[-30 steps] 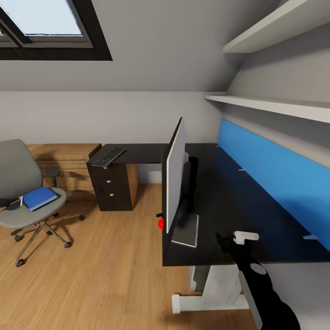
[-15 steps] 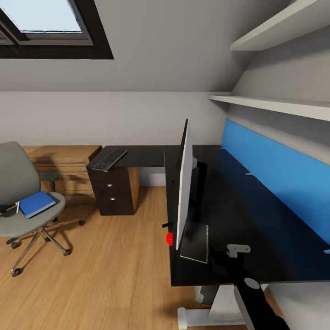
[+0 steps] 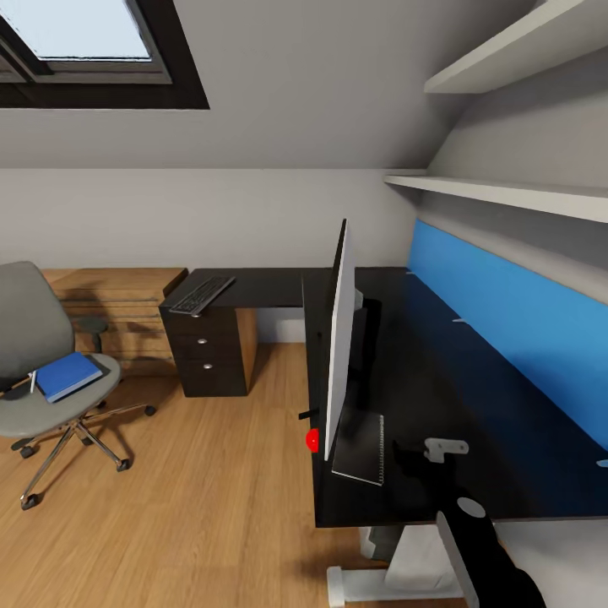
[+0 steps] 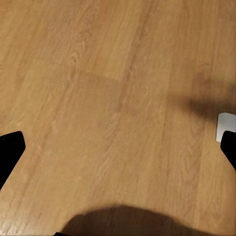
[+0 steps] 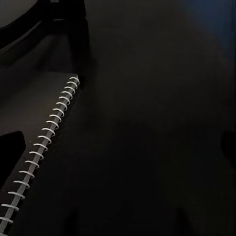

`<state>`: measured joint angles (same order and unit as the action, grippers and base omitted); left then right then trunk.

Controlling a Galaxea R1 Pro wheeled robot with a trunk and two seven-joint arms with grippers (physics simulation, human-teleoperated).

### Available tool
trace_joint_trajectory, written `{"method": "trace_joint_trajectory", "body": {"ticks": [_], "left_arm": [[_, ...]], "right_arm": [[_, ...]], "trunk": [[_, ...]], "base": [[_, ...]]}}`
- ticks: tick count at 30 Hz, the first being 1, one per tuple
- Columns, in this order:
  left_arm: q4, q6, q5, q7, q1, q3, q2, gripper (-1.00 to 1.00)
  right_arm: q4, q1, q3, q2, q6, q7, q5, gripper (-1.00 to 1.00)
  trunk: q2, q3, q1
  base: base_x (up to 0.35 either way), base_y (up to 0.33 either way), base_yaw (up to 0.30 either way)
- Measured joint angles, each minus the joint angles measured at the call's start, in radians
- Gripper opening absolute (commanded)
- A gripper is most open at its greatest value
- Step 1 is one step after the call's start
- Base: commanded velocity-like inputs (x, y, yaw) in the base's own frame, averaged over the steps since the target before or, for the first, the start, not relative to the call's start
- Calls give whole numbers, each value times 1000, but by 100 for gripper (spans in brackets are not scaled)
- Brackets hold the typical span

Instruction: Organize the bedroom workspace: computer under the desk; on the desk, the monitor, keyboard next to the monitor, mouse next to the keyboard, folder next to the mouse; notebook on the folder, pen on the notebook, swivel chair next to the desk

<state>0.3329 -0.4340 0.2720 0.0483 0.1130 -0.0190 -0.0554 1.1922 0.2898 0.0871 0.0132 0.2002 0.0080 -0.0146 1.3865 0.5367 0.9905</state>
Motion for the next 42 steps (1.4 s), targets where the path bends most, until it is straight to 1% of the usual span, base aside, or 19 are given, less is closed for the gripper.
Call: {"method": "trace_joint_trajectory", "body": {"ticks": [4,14,23,28,34,42], "left_arm": [[0,0,0,-1,0,0,2,100],[0,0,1,0,0,1,4,100],[0,0,2,0,0,2,5,100],[0,0,2,0,0,3,5,100],[0,0,2,0,0,3,5,100],[0,0,2,0,0,4,5,100]], "right_arm": [[1,1,8,-2,22,0,0,100],[6,1,15,-2,26,-2,2,100],[7,1,33,1,34,-9,0,100],[3,1,37,4,39,-30,-2,100],[2,1,40,5,40,-57,-3,100],[0,1,74,3,41,-64,-3,100]], "trunk": [[0,0,0],[0,0,0],[0,0,-1],[0,0,0],[0,0,0],[0,0,0]], "base": [[0,0,0],[14,0,0],[232,0,0],[272,0,0],[105,0,0],[20,0,0]]}}
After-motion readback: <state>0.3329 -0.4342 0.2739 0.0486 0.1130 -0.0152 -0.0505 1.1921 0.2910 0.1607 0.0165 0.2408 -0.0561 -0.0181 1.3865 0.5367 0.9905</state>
